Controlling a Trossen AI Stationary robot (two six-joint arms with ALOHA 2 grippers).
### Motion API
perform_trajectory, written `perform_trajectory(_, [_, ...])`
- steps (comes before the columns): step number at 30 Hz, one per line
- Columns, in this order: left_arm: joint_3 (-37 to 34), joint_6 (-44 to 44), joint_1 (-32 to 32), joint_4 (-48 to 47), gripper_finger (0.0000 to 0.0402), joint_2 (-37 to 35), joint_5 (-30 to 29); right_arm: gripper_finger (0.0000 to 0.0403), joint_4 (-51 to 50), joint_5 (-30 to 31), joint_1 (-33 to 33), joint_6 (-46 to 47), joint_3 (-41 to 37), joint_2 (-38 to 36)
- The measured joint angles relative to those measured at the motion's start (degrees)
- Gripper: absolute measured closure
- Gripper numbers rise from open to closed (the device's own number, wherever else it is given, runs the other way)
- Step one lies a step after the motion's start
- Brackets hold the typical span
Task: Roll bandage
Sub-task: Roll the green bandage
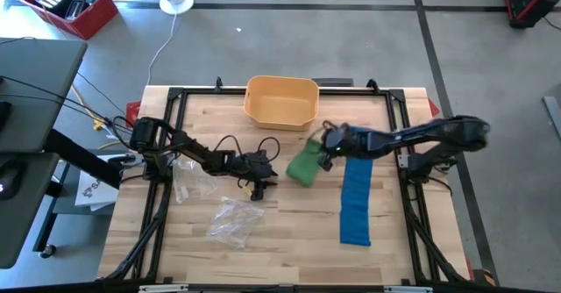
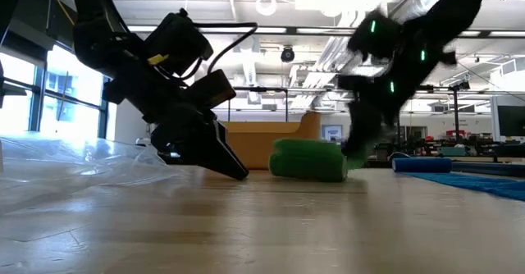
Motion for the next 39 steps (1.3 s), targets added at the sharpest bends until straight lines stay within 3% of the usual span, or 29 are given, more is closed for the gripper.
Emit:
perform_trajectory(4, [-0.06, -0.01, -0.05, 0.33, 0.0247, 0.02, 0.14, 0.0401, -6.37, 8.15, -1.69, 1.58, 0.33, -7.63])
perform_trajectory(7, [-0.09, -0.84, -0.09, 0.78, 0.0247, 0.07, 0.29, 0.0401, -7.55, 10.83, -4.23, 1.15, 0.52, -9.11])
perform_trajectory(19, [-0.13, -0.86, -0.16, 1.36, 0.0247, 0.17, -0.14, 0.0398, -6.18, 9.87, -8.43, -1.12, 0.45, 1.92])
perform_trajectory(25, [-0.13, -0.63, -0.16, 1.44, 0.0247, 0.2, -0.4, 0.0337, -6.64, 8.53, -8.55, -3.73, 0.45, 2.46])
perform_trajectory(31, [-0.13, -1.78, -0.46, 1.52, 0.0247, 0.2, -0.79, 0.0261, -10.51, 8.81, -8.68, -3.56, 0.45, -4.53])
perform_trajectory(39, [-0.2, -2.46, -0.47, 2.49, 0.0247, 0.24, -0.81, 0.0247, -12.26, 7.36, -0.48, -1.57, 0.54, -14.02])
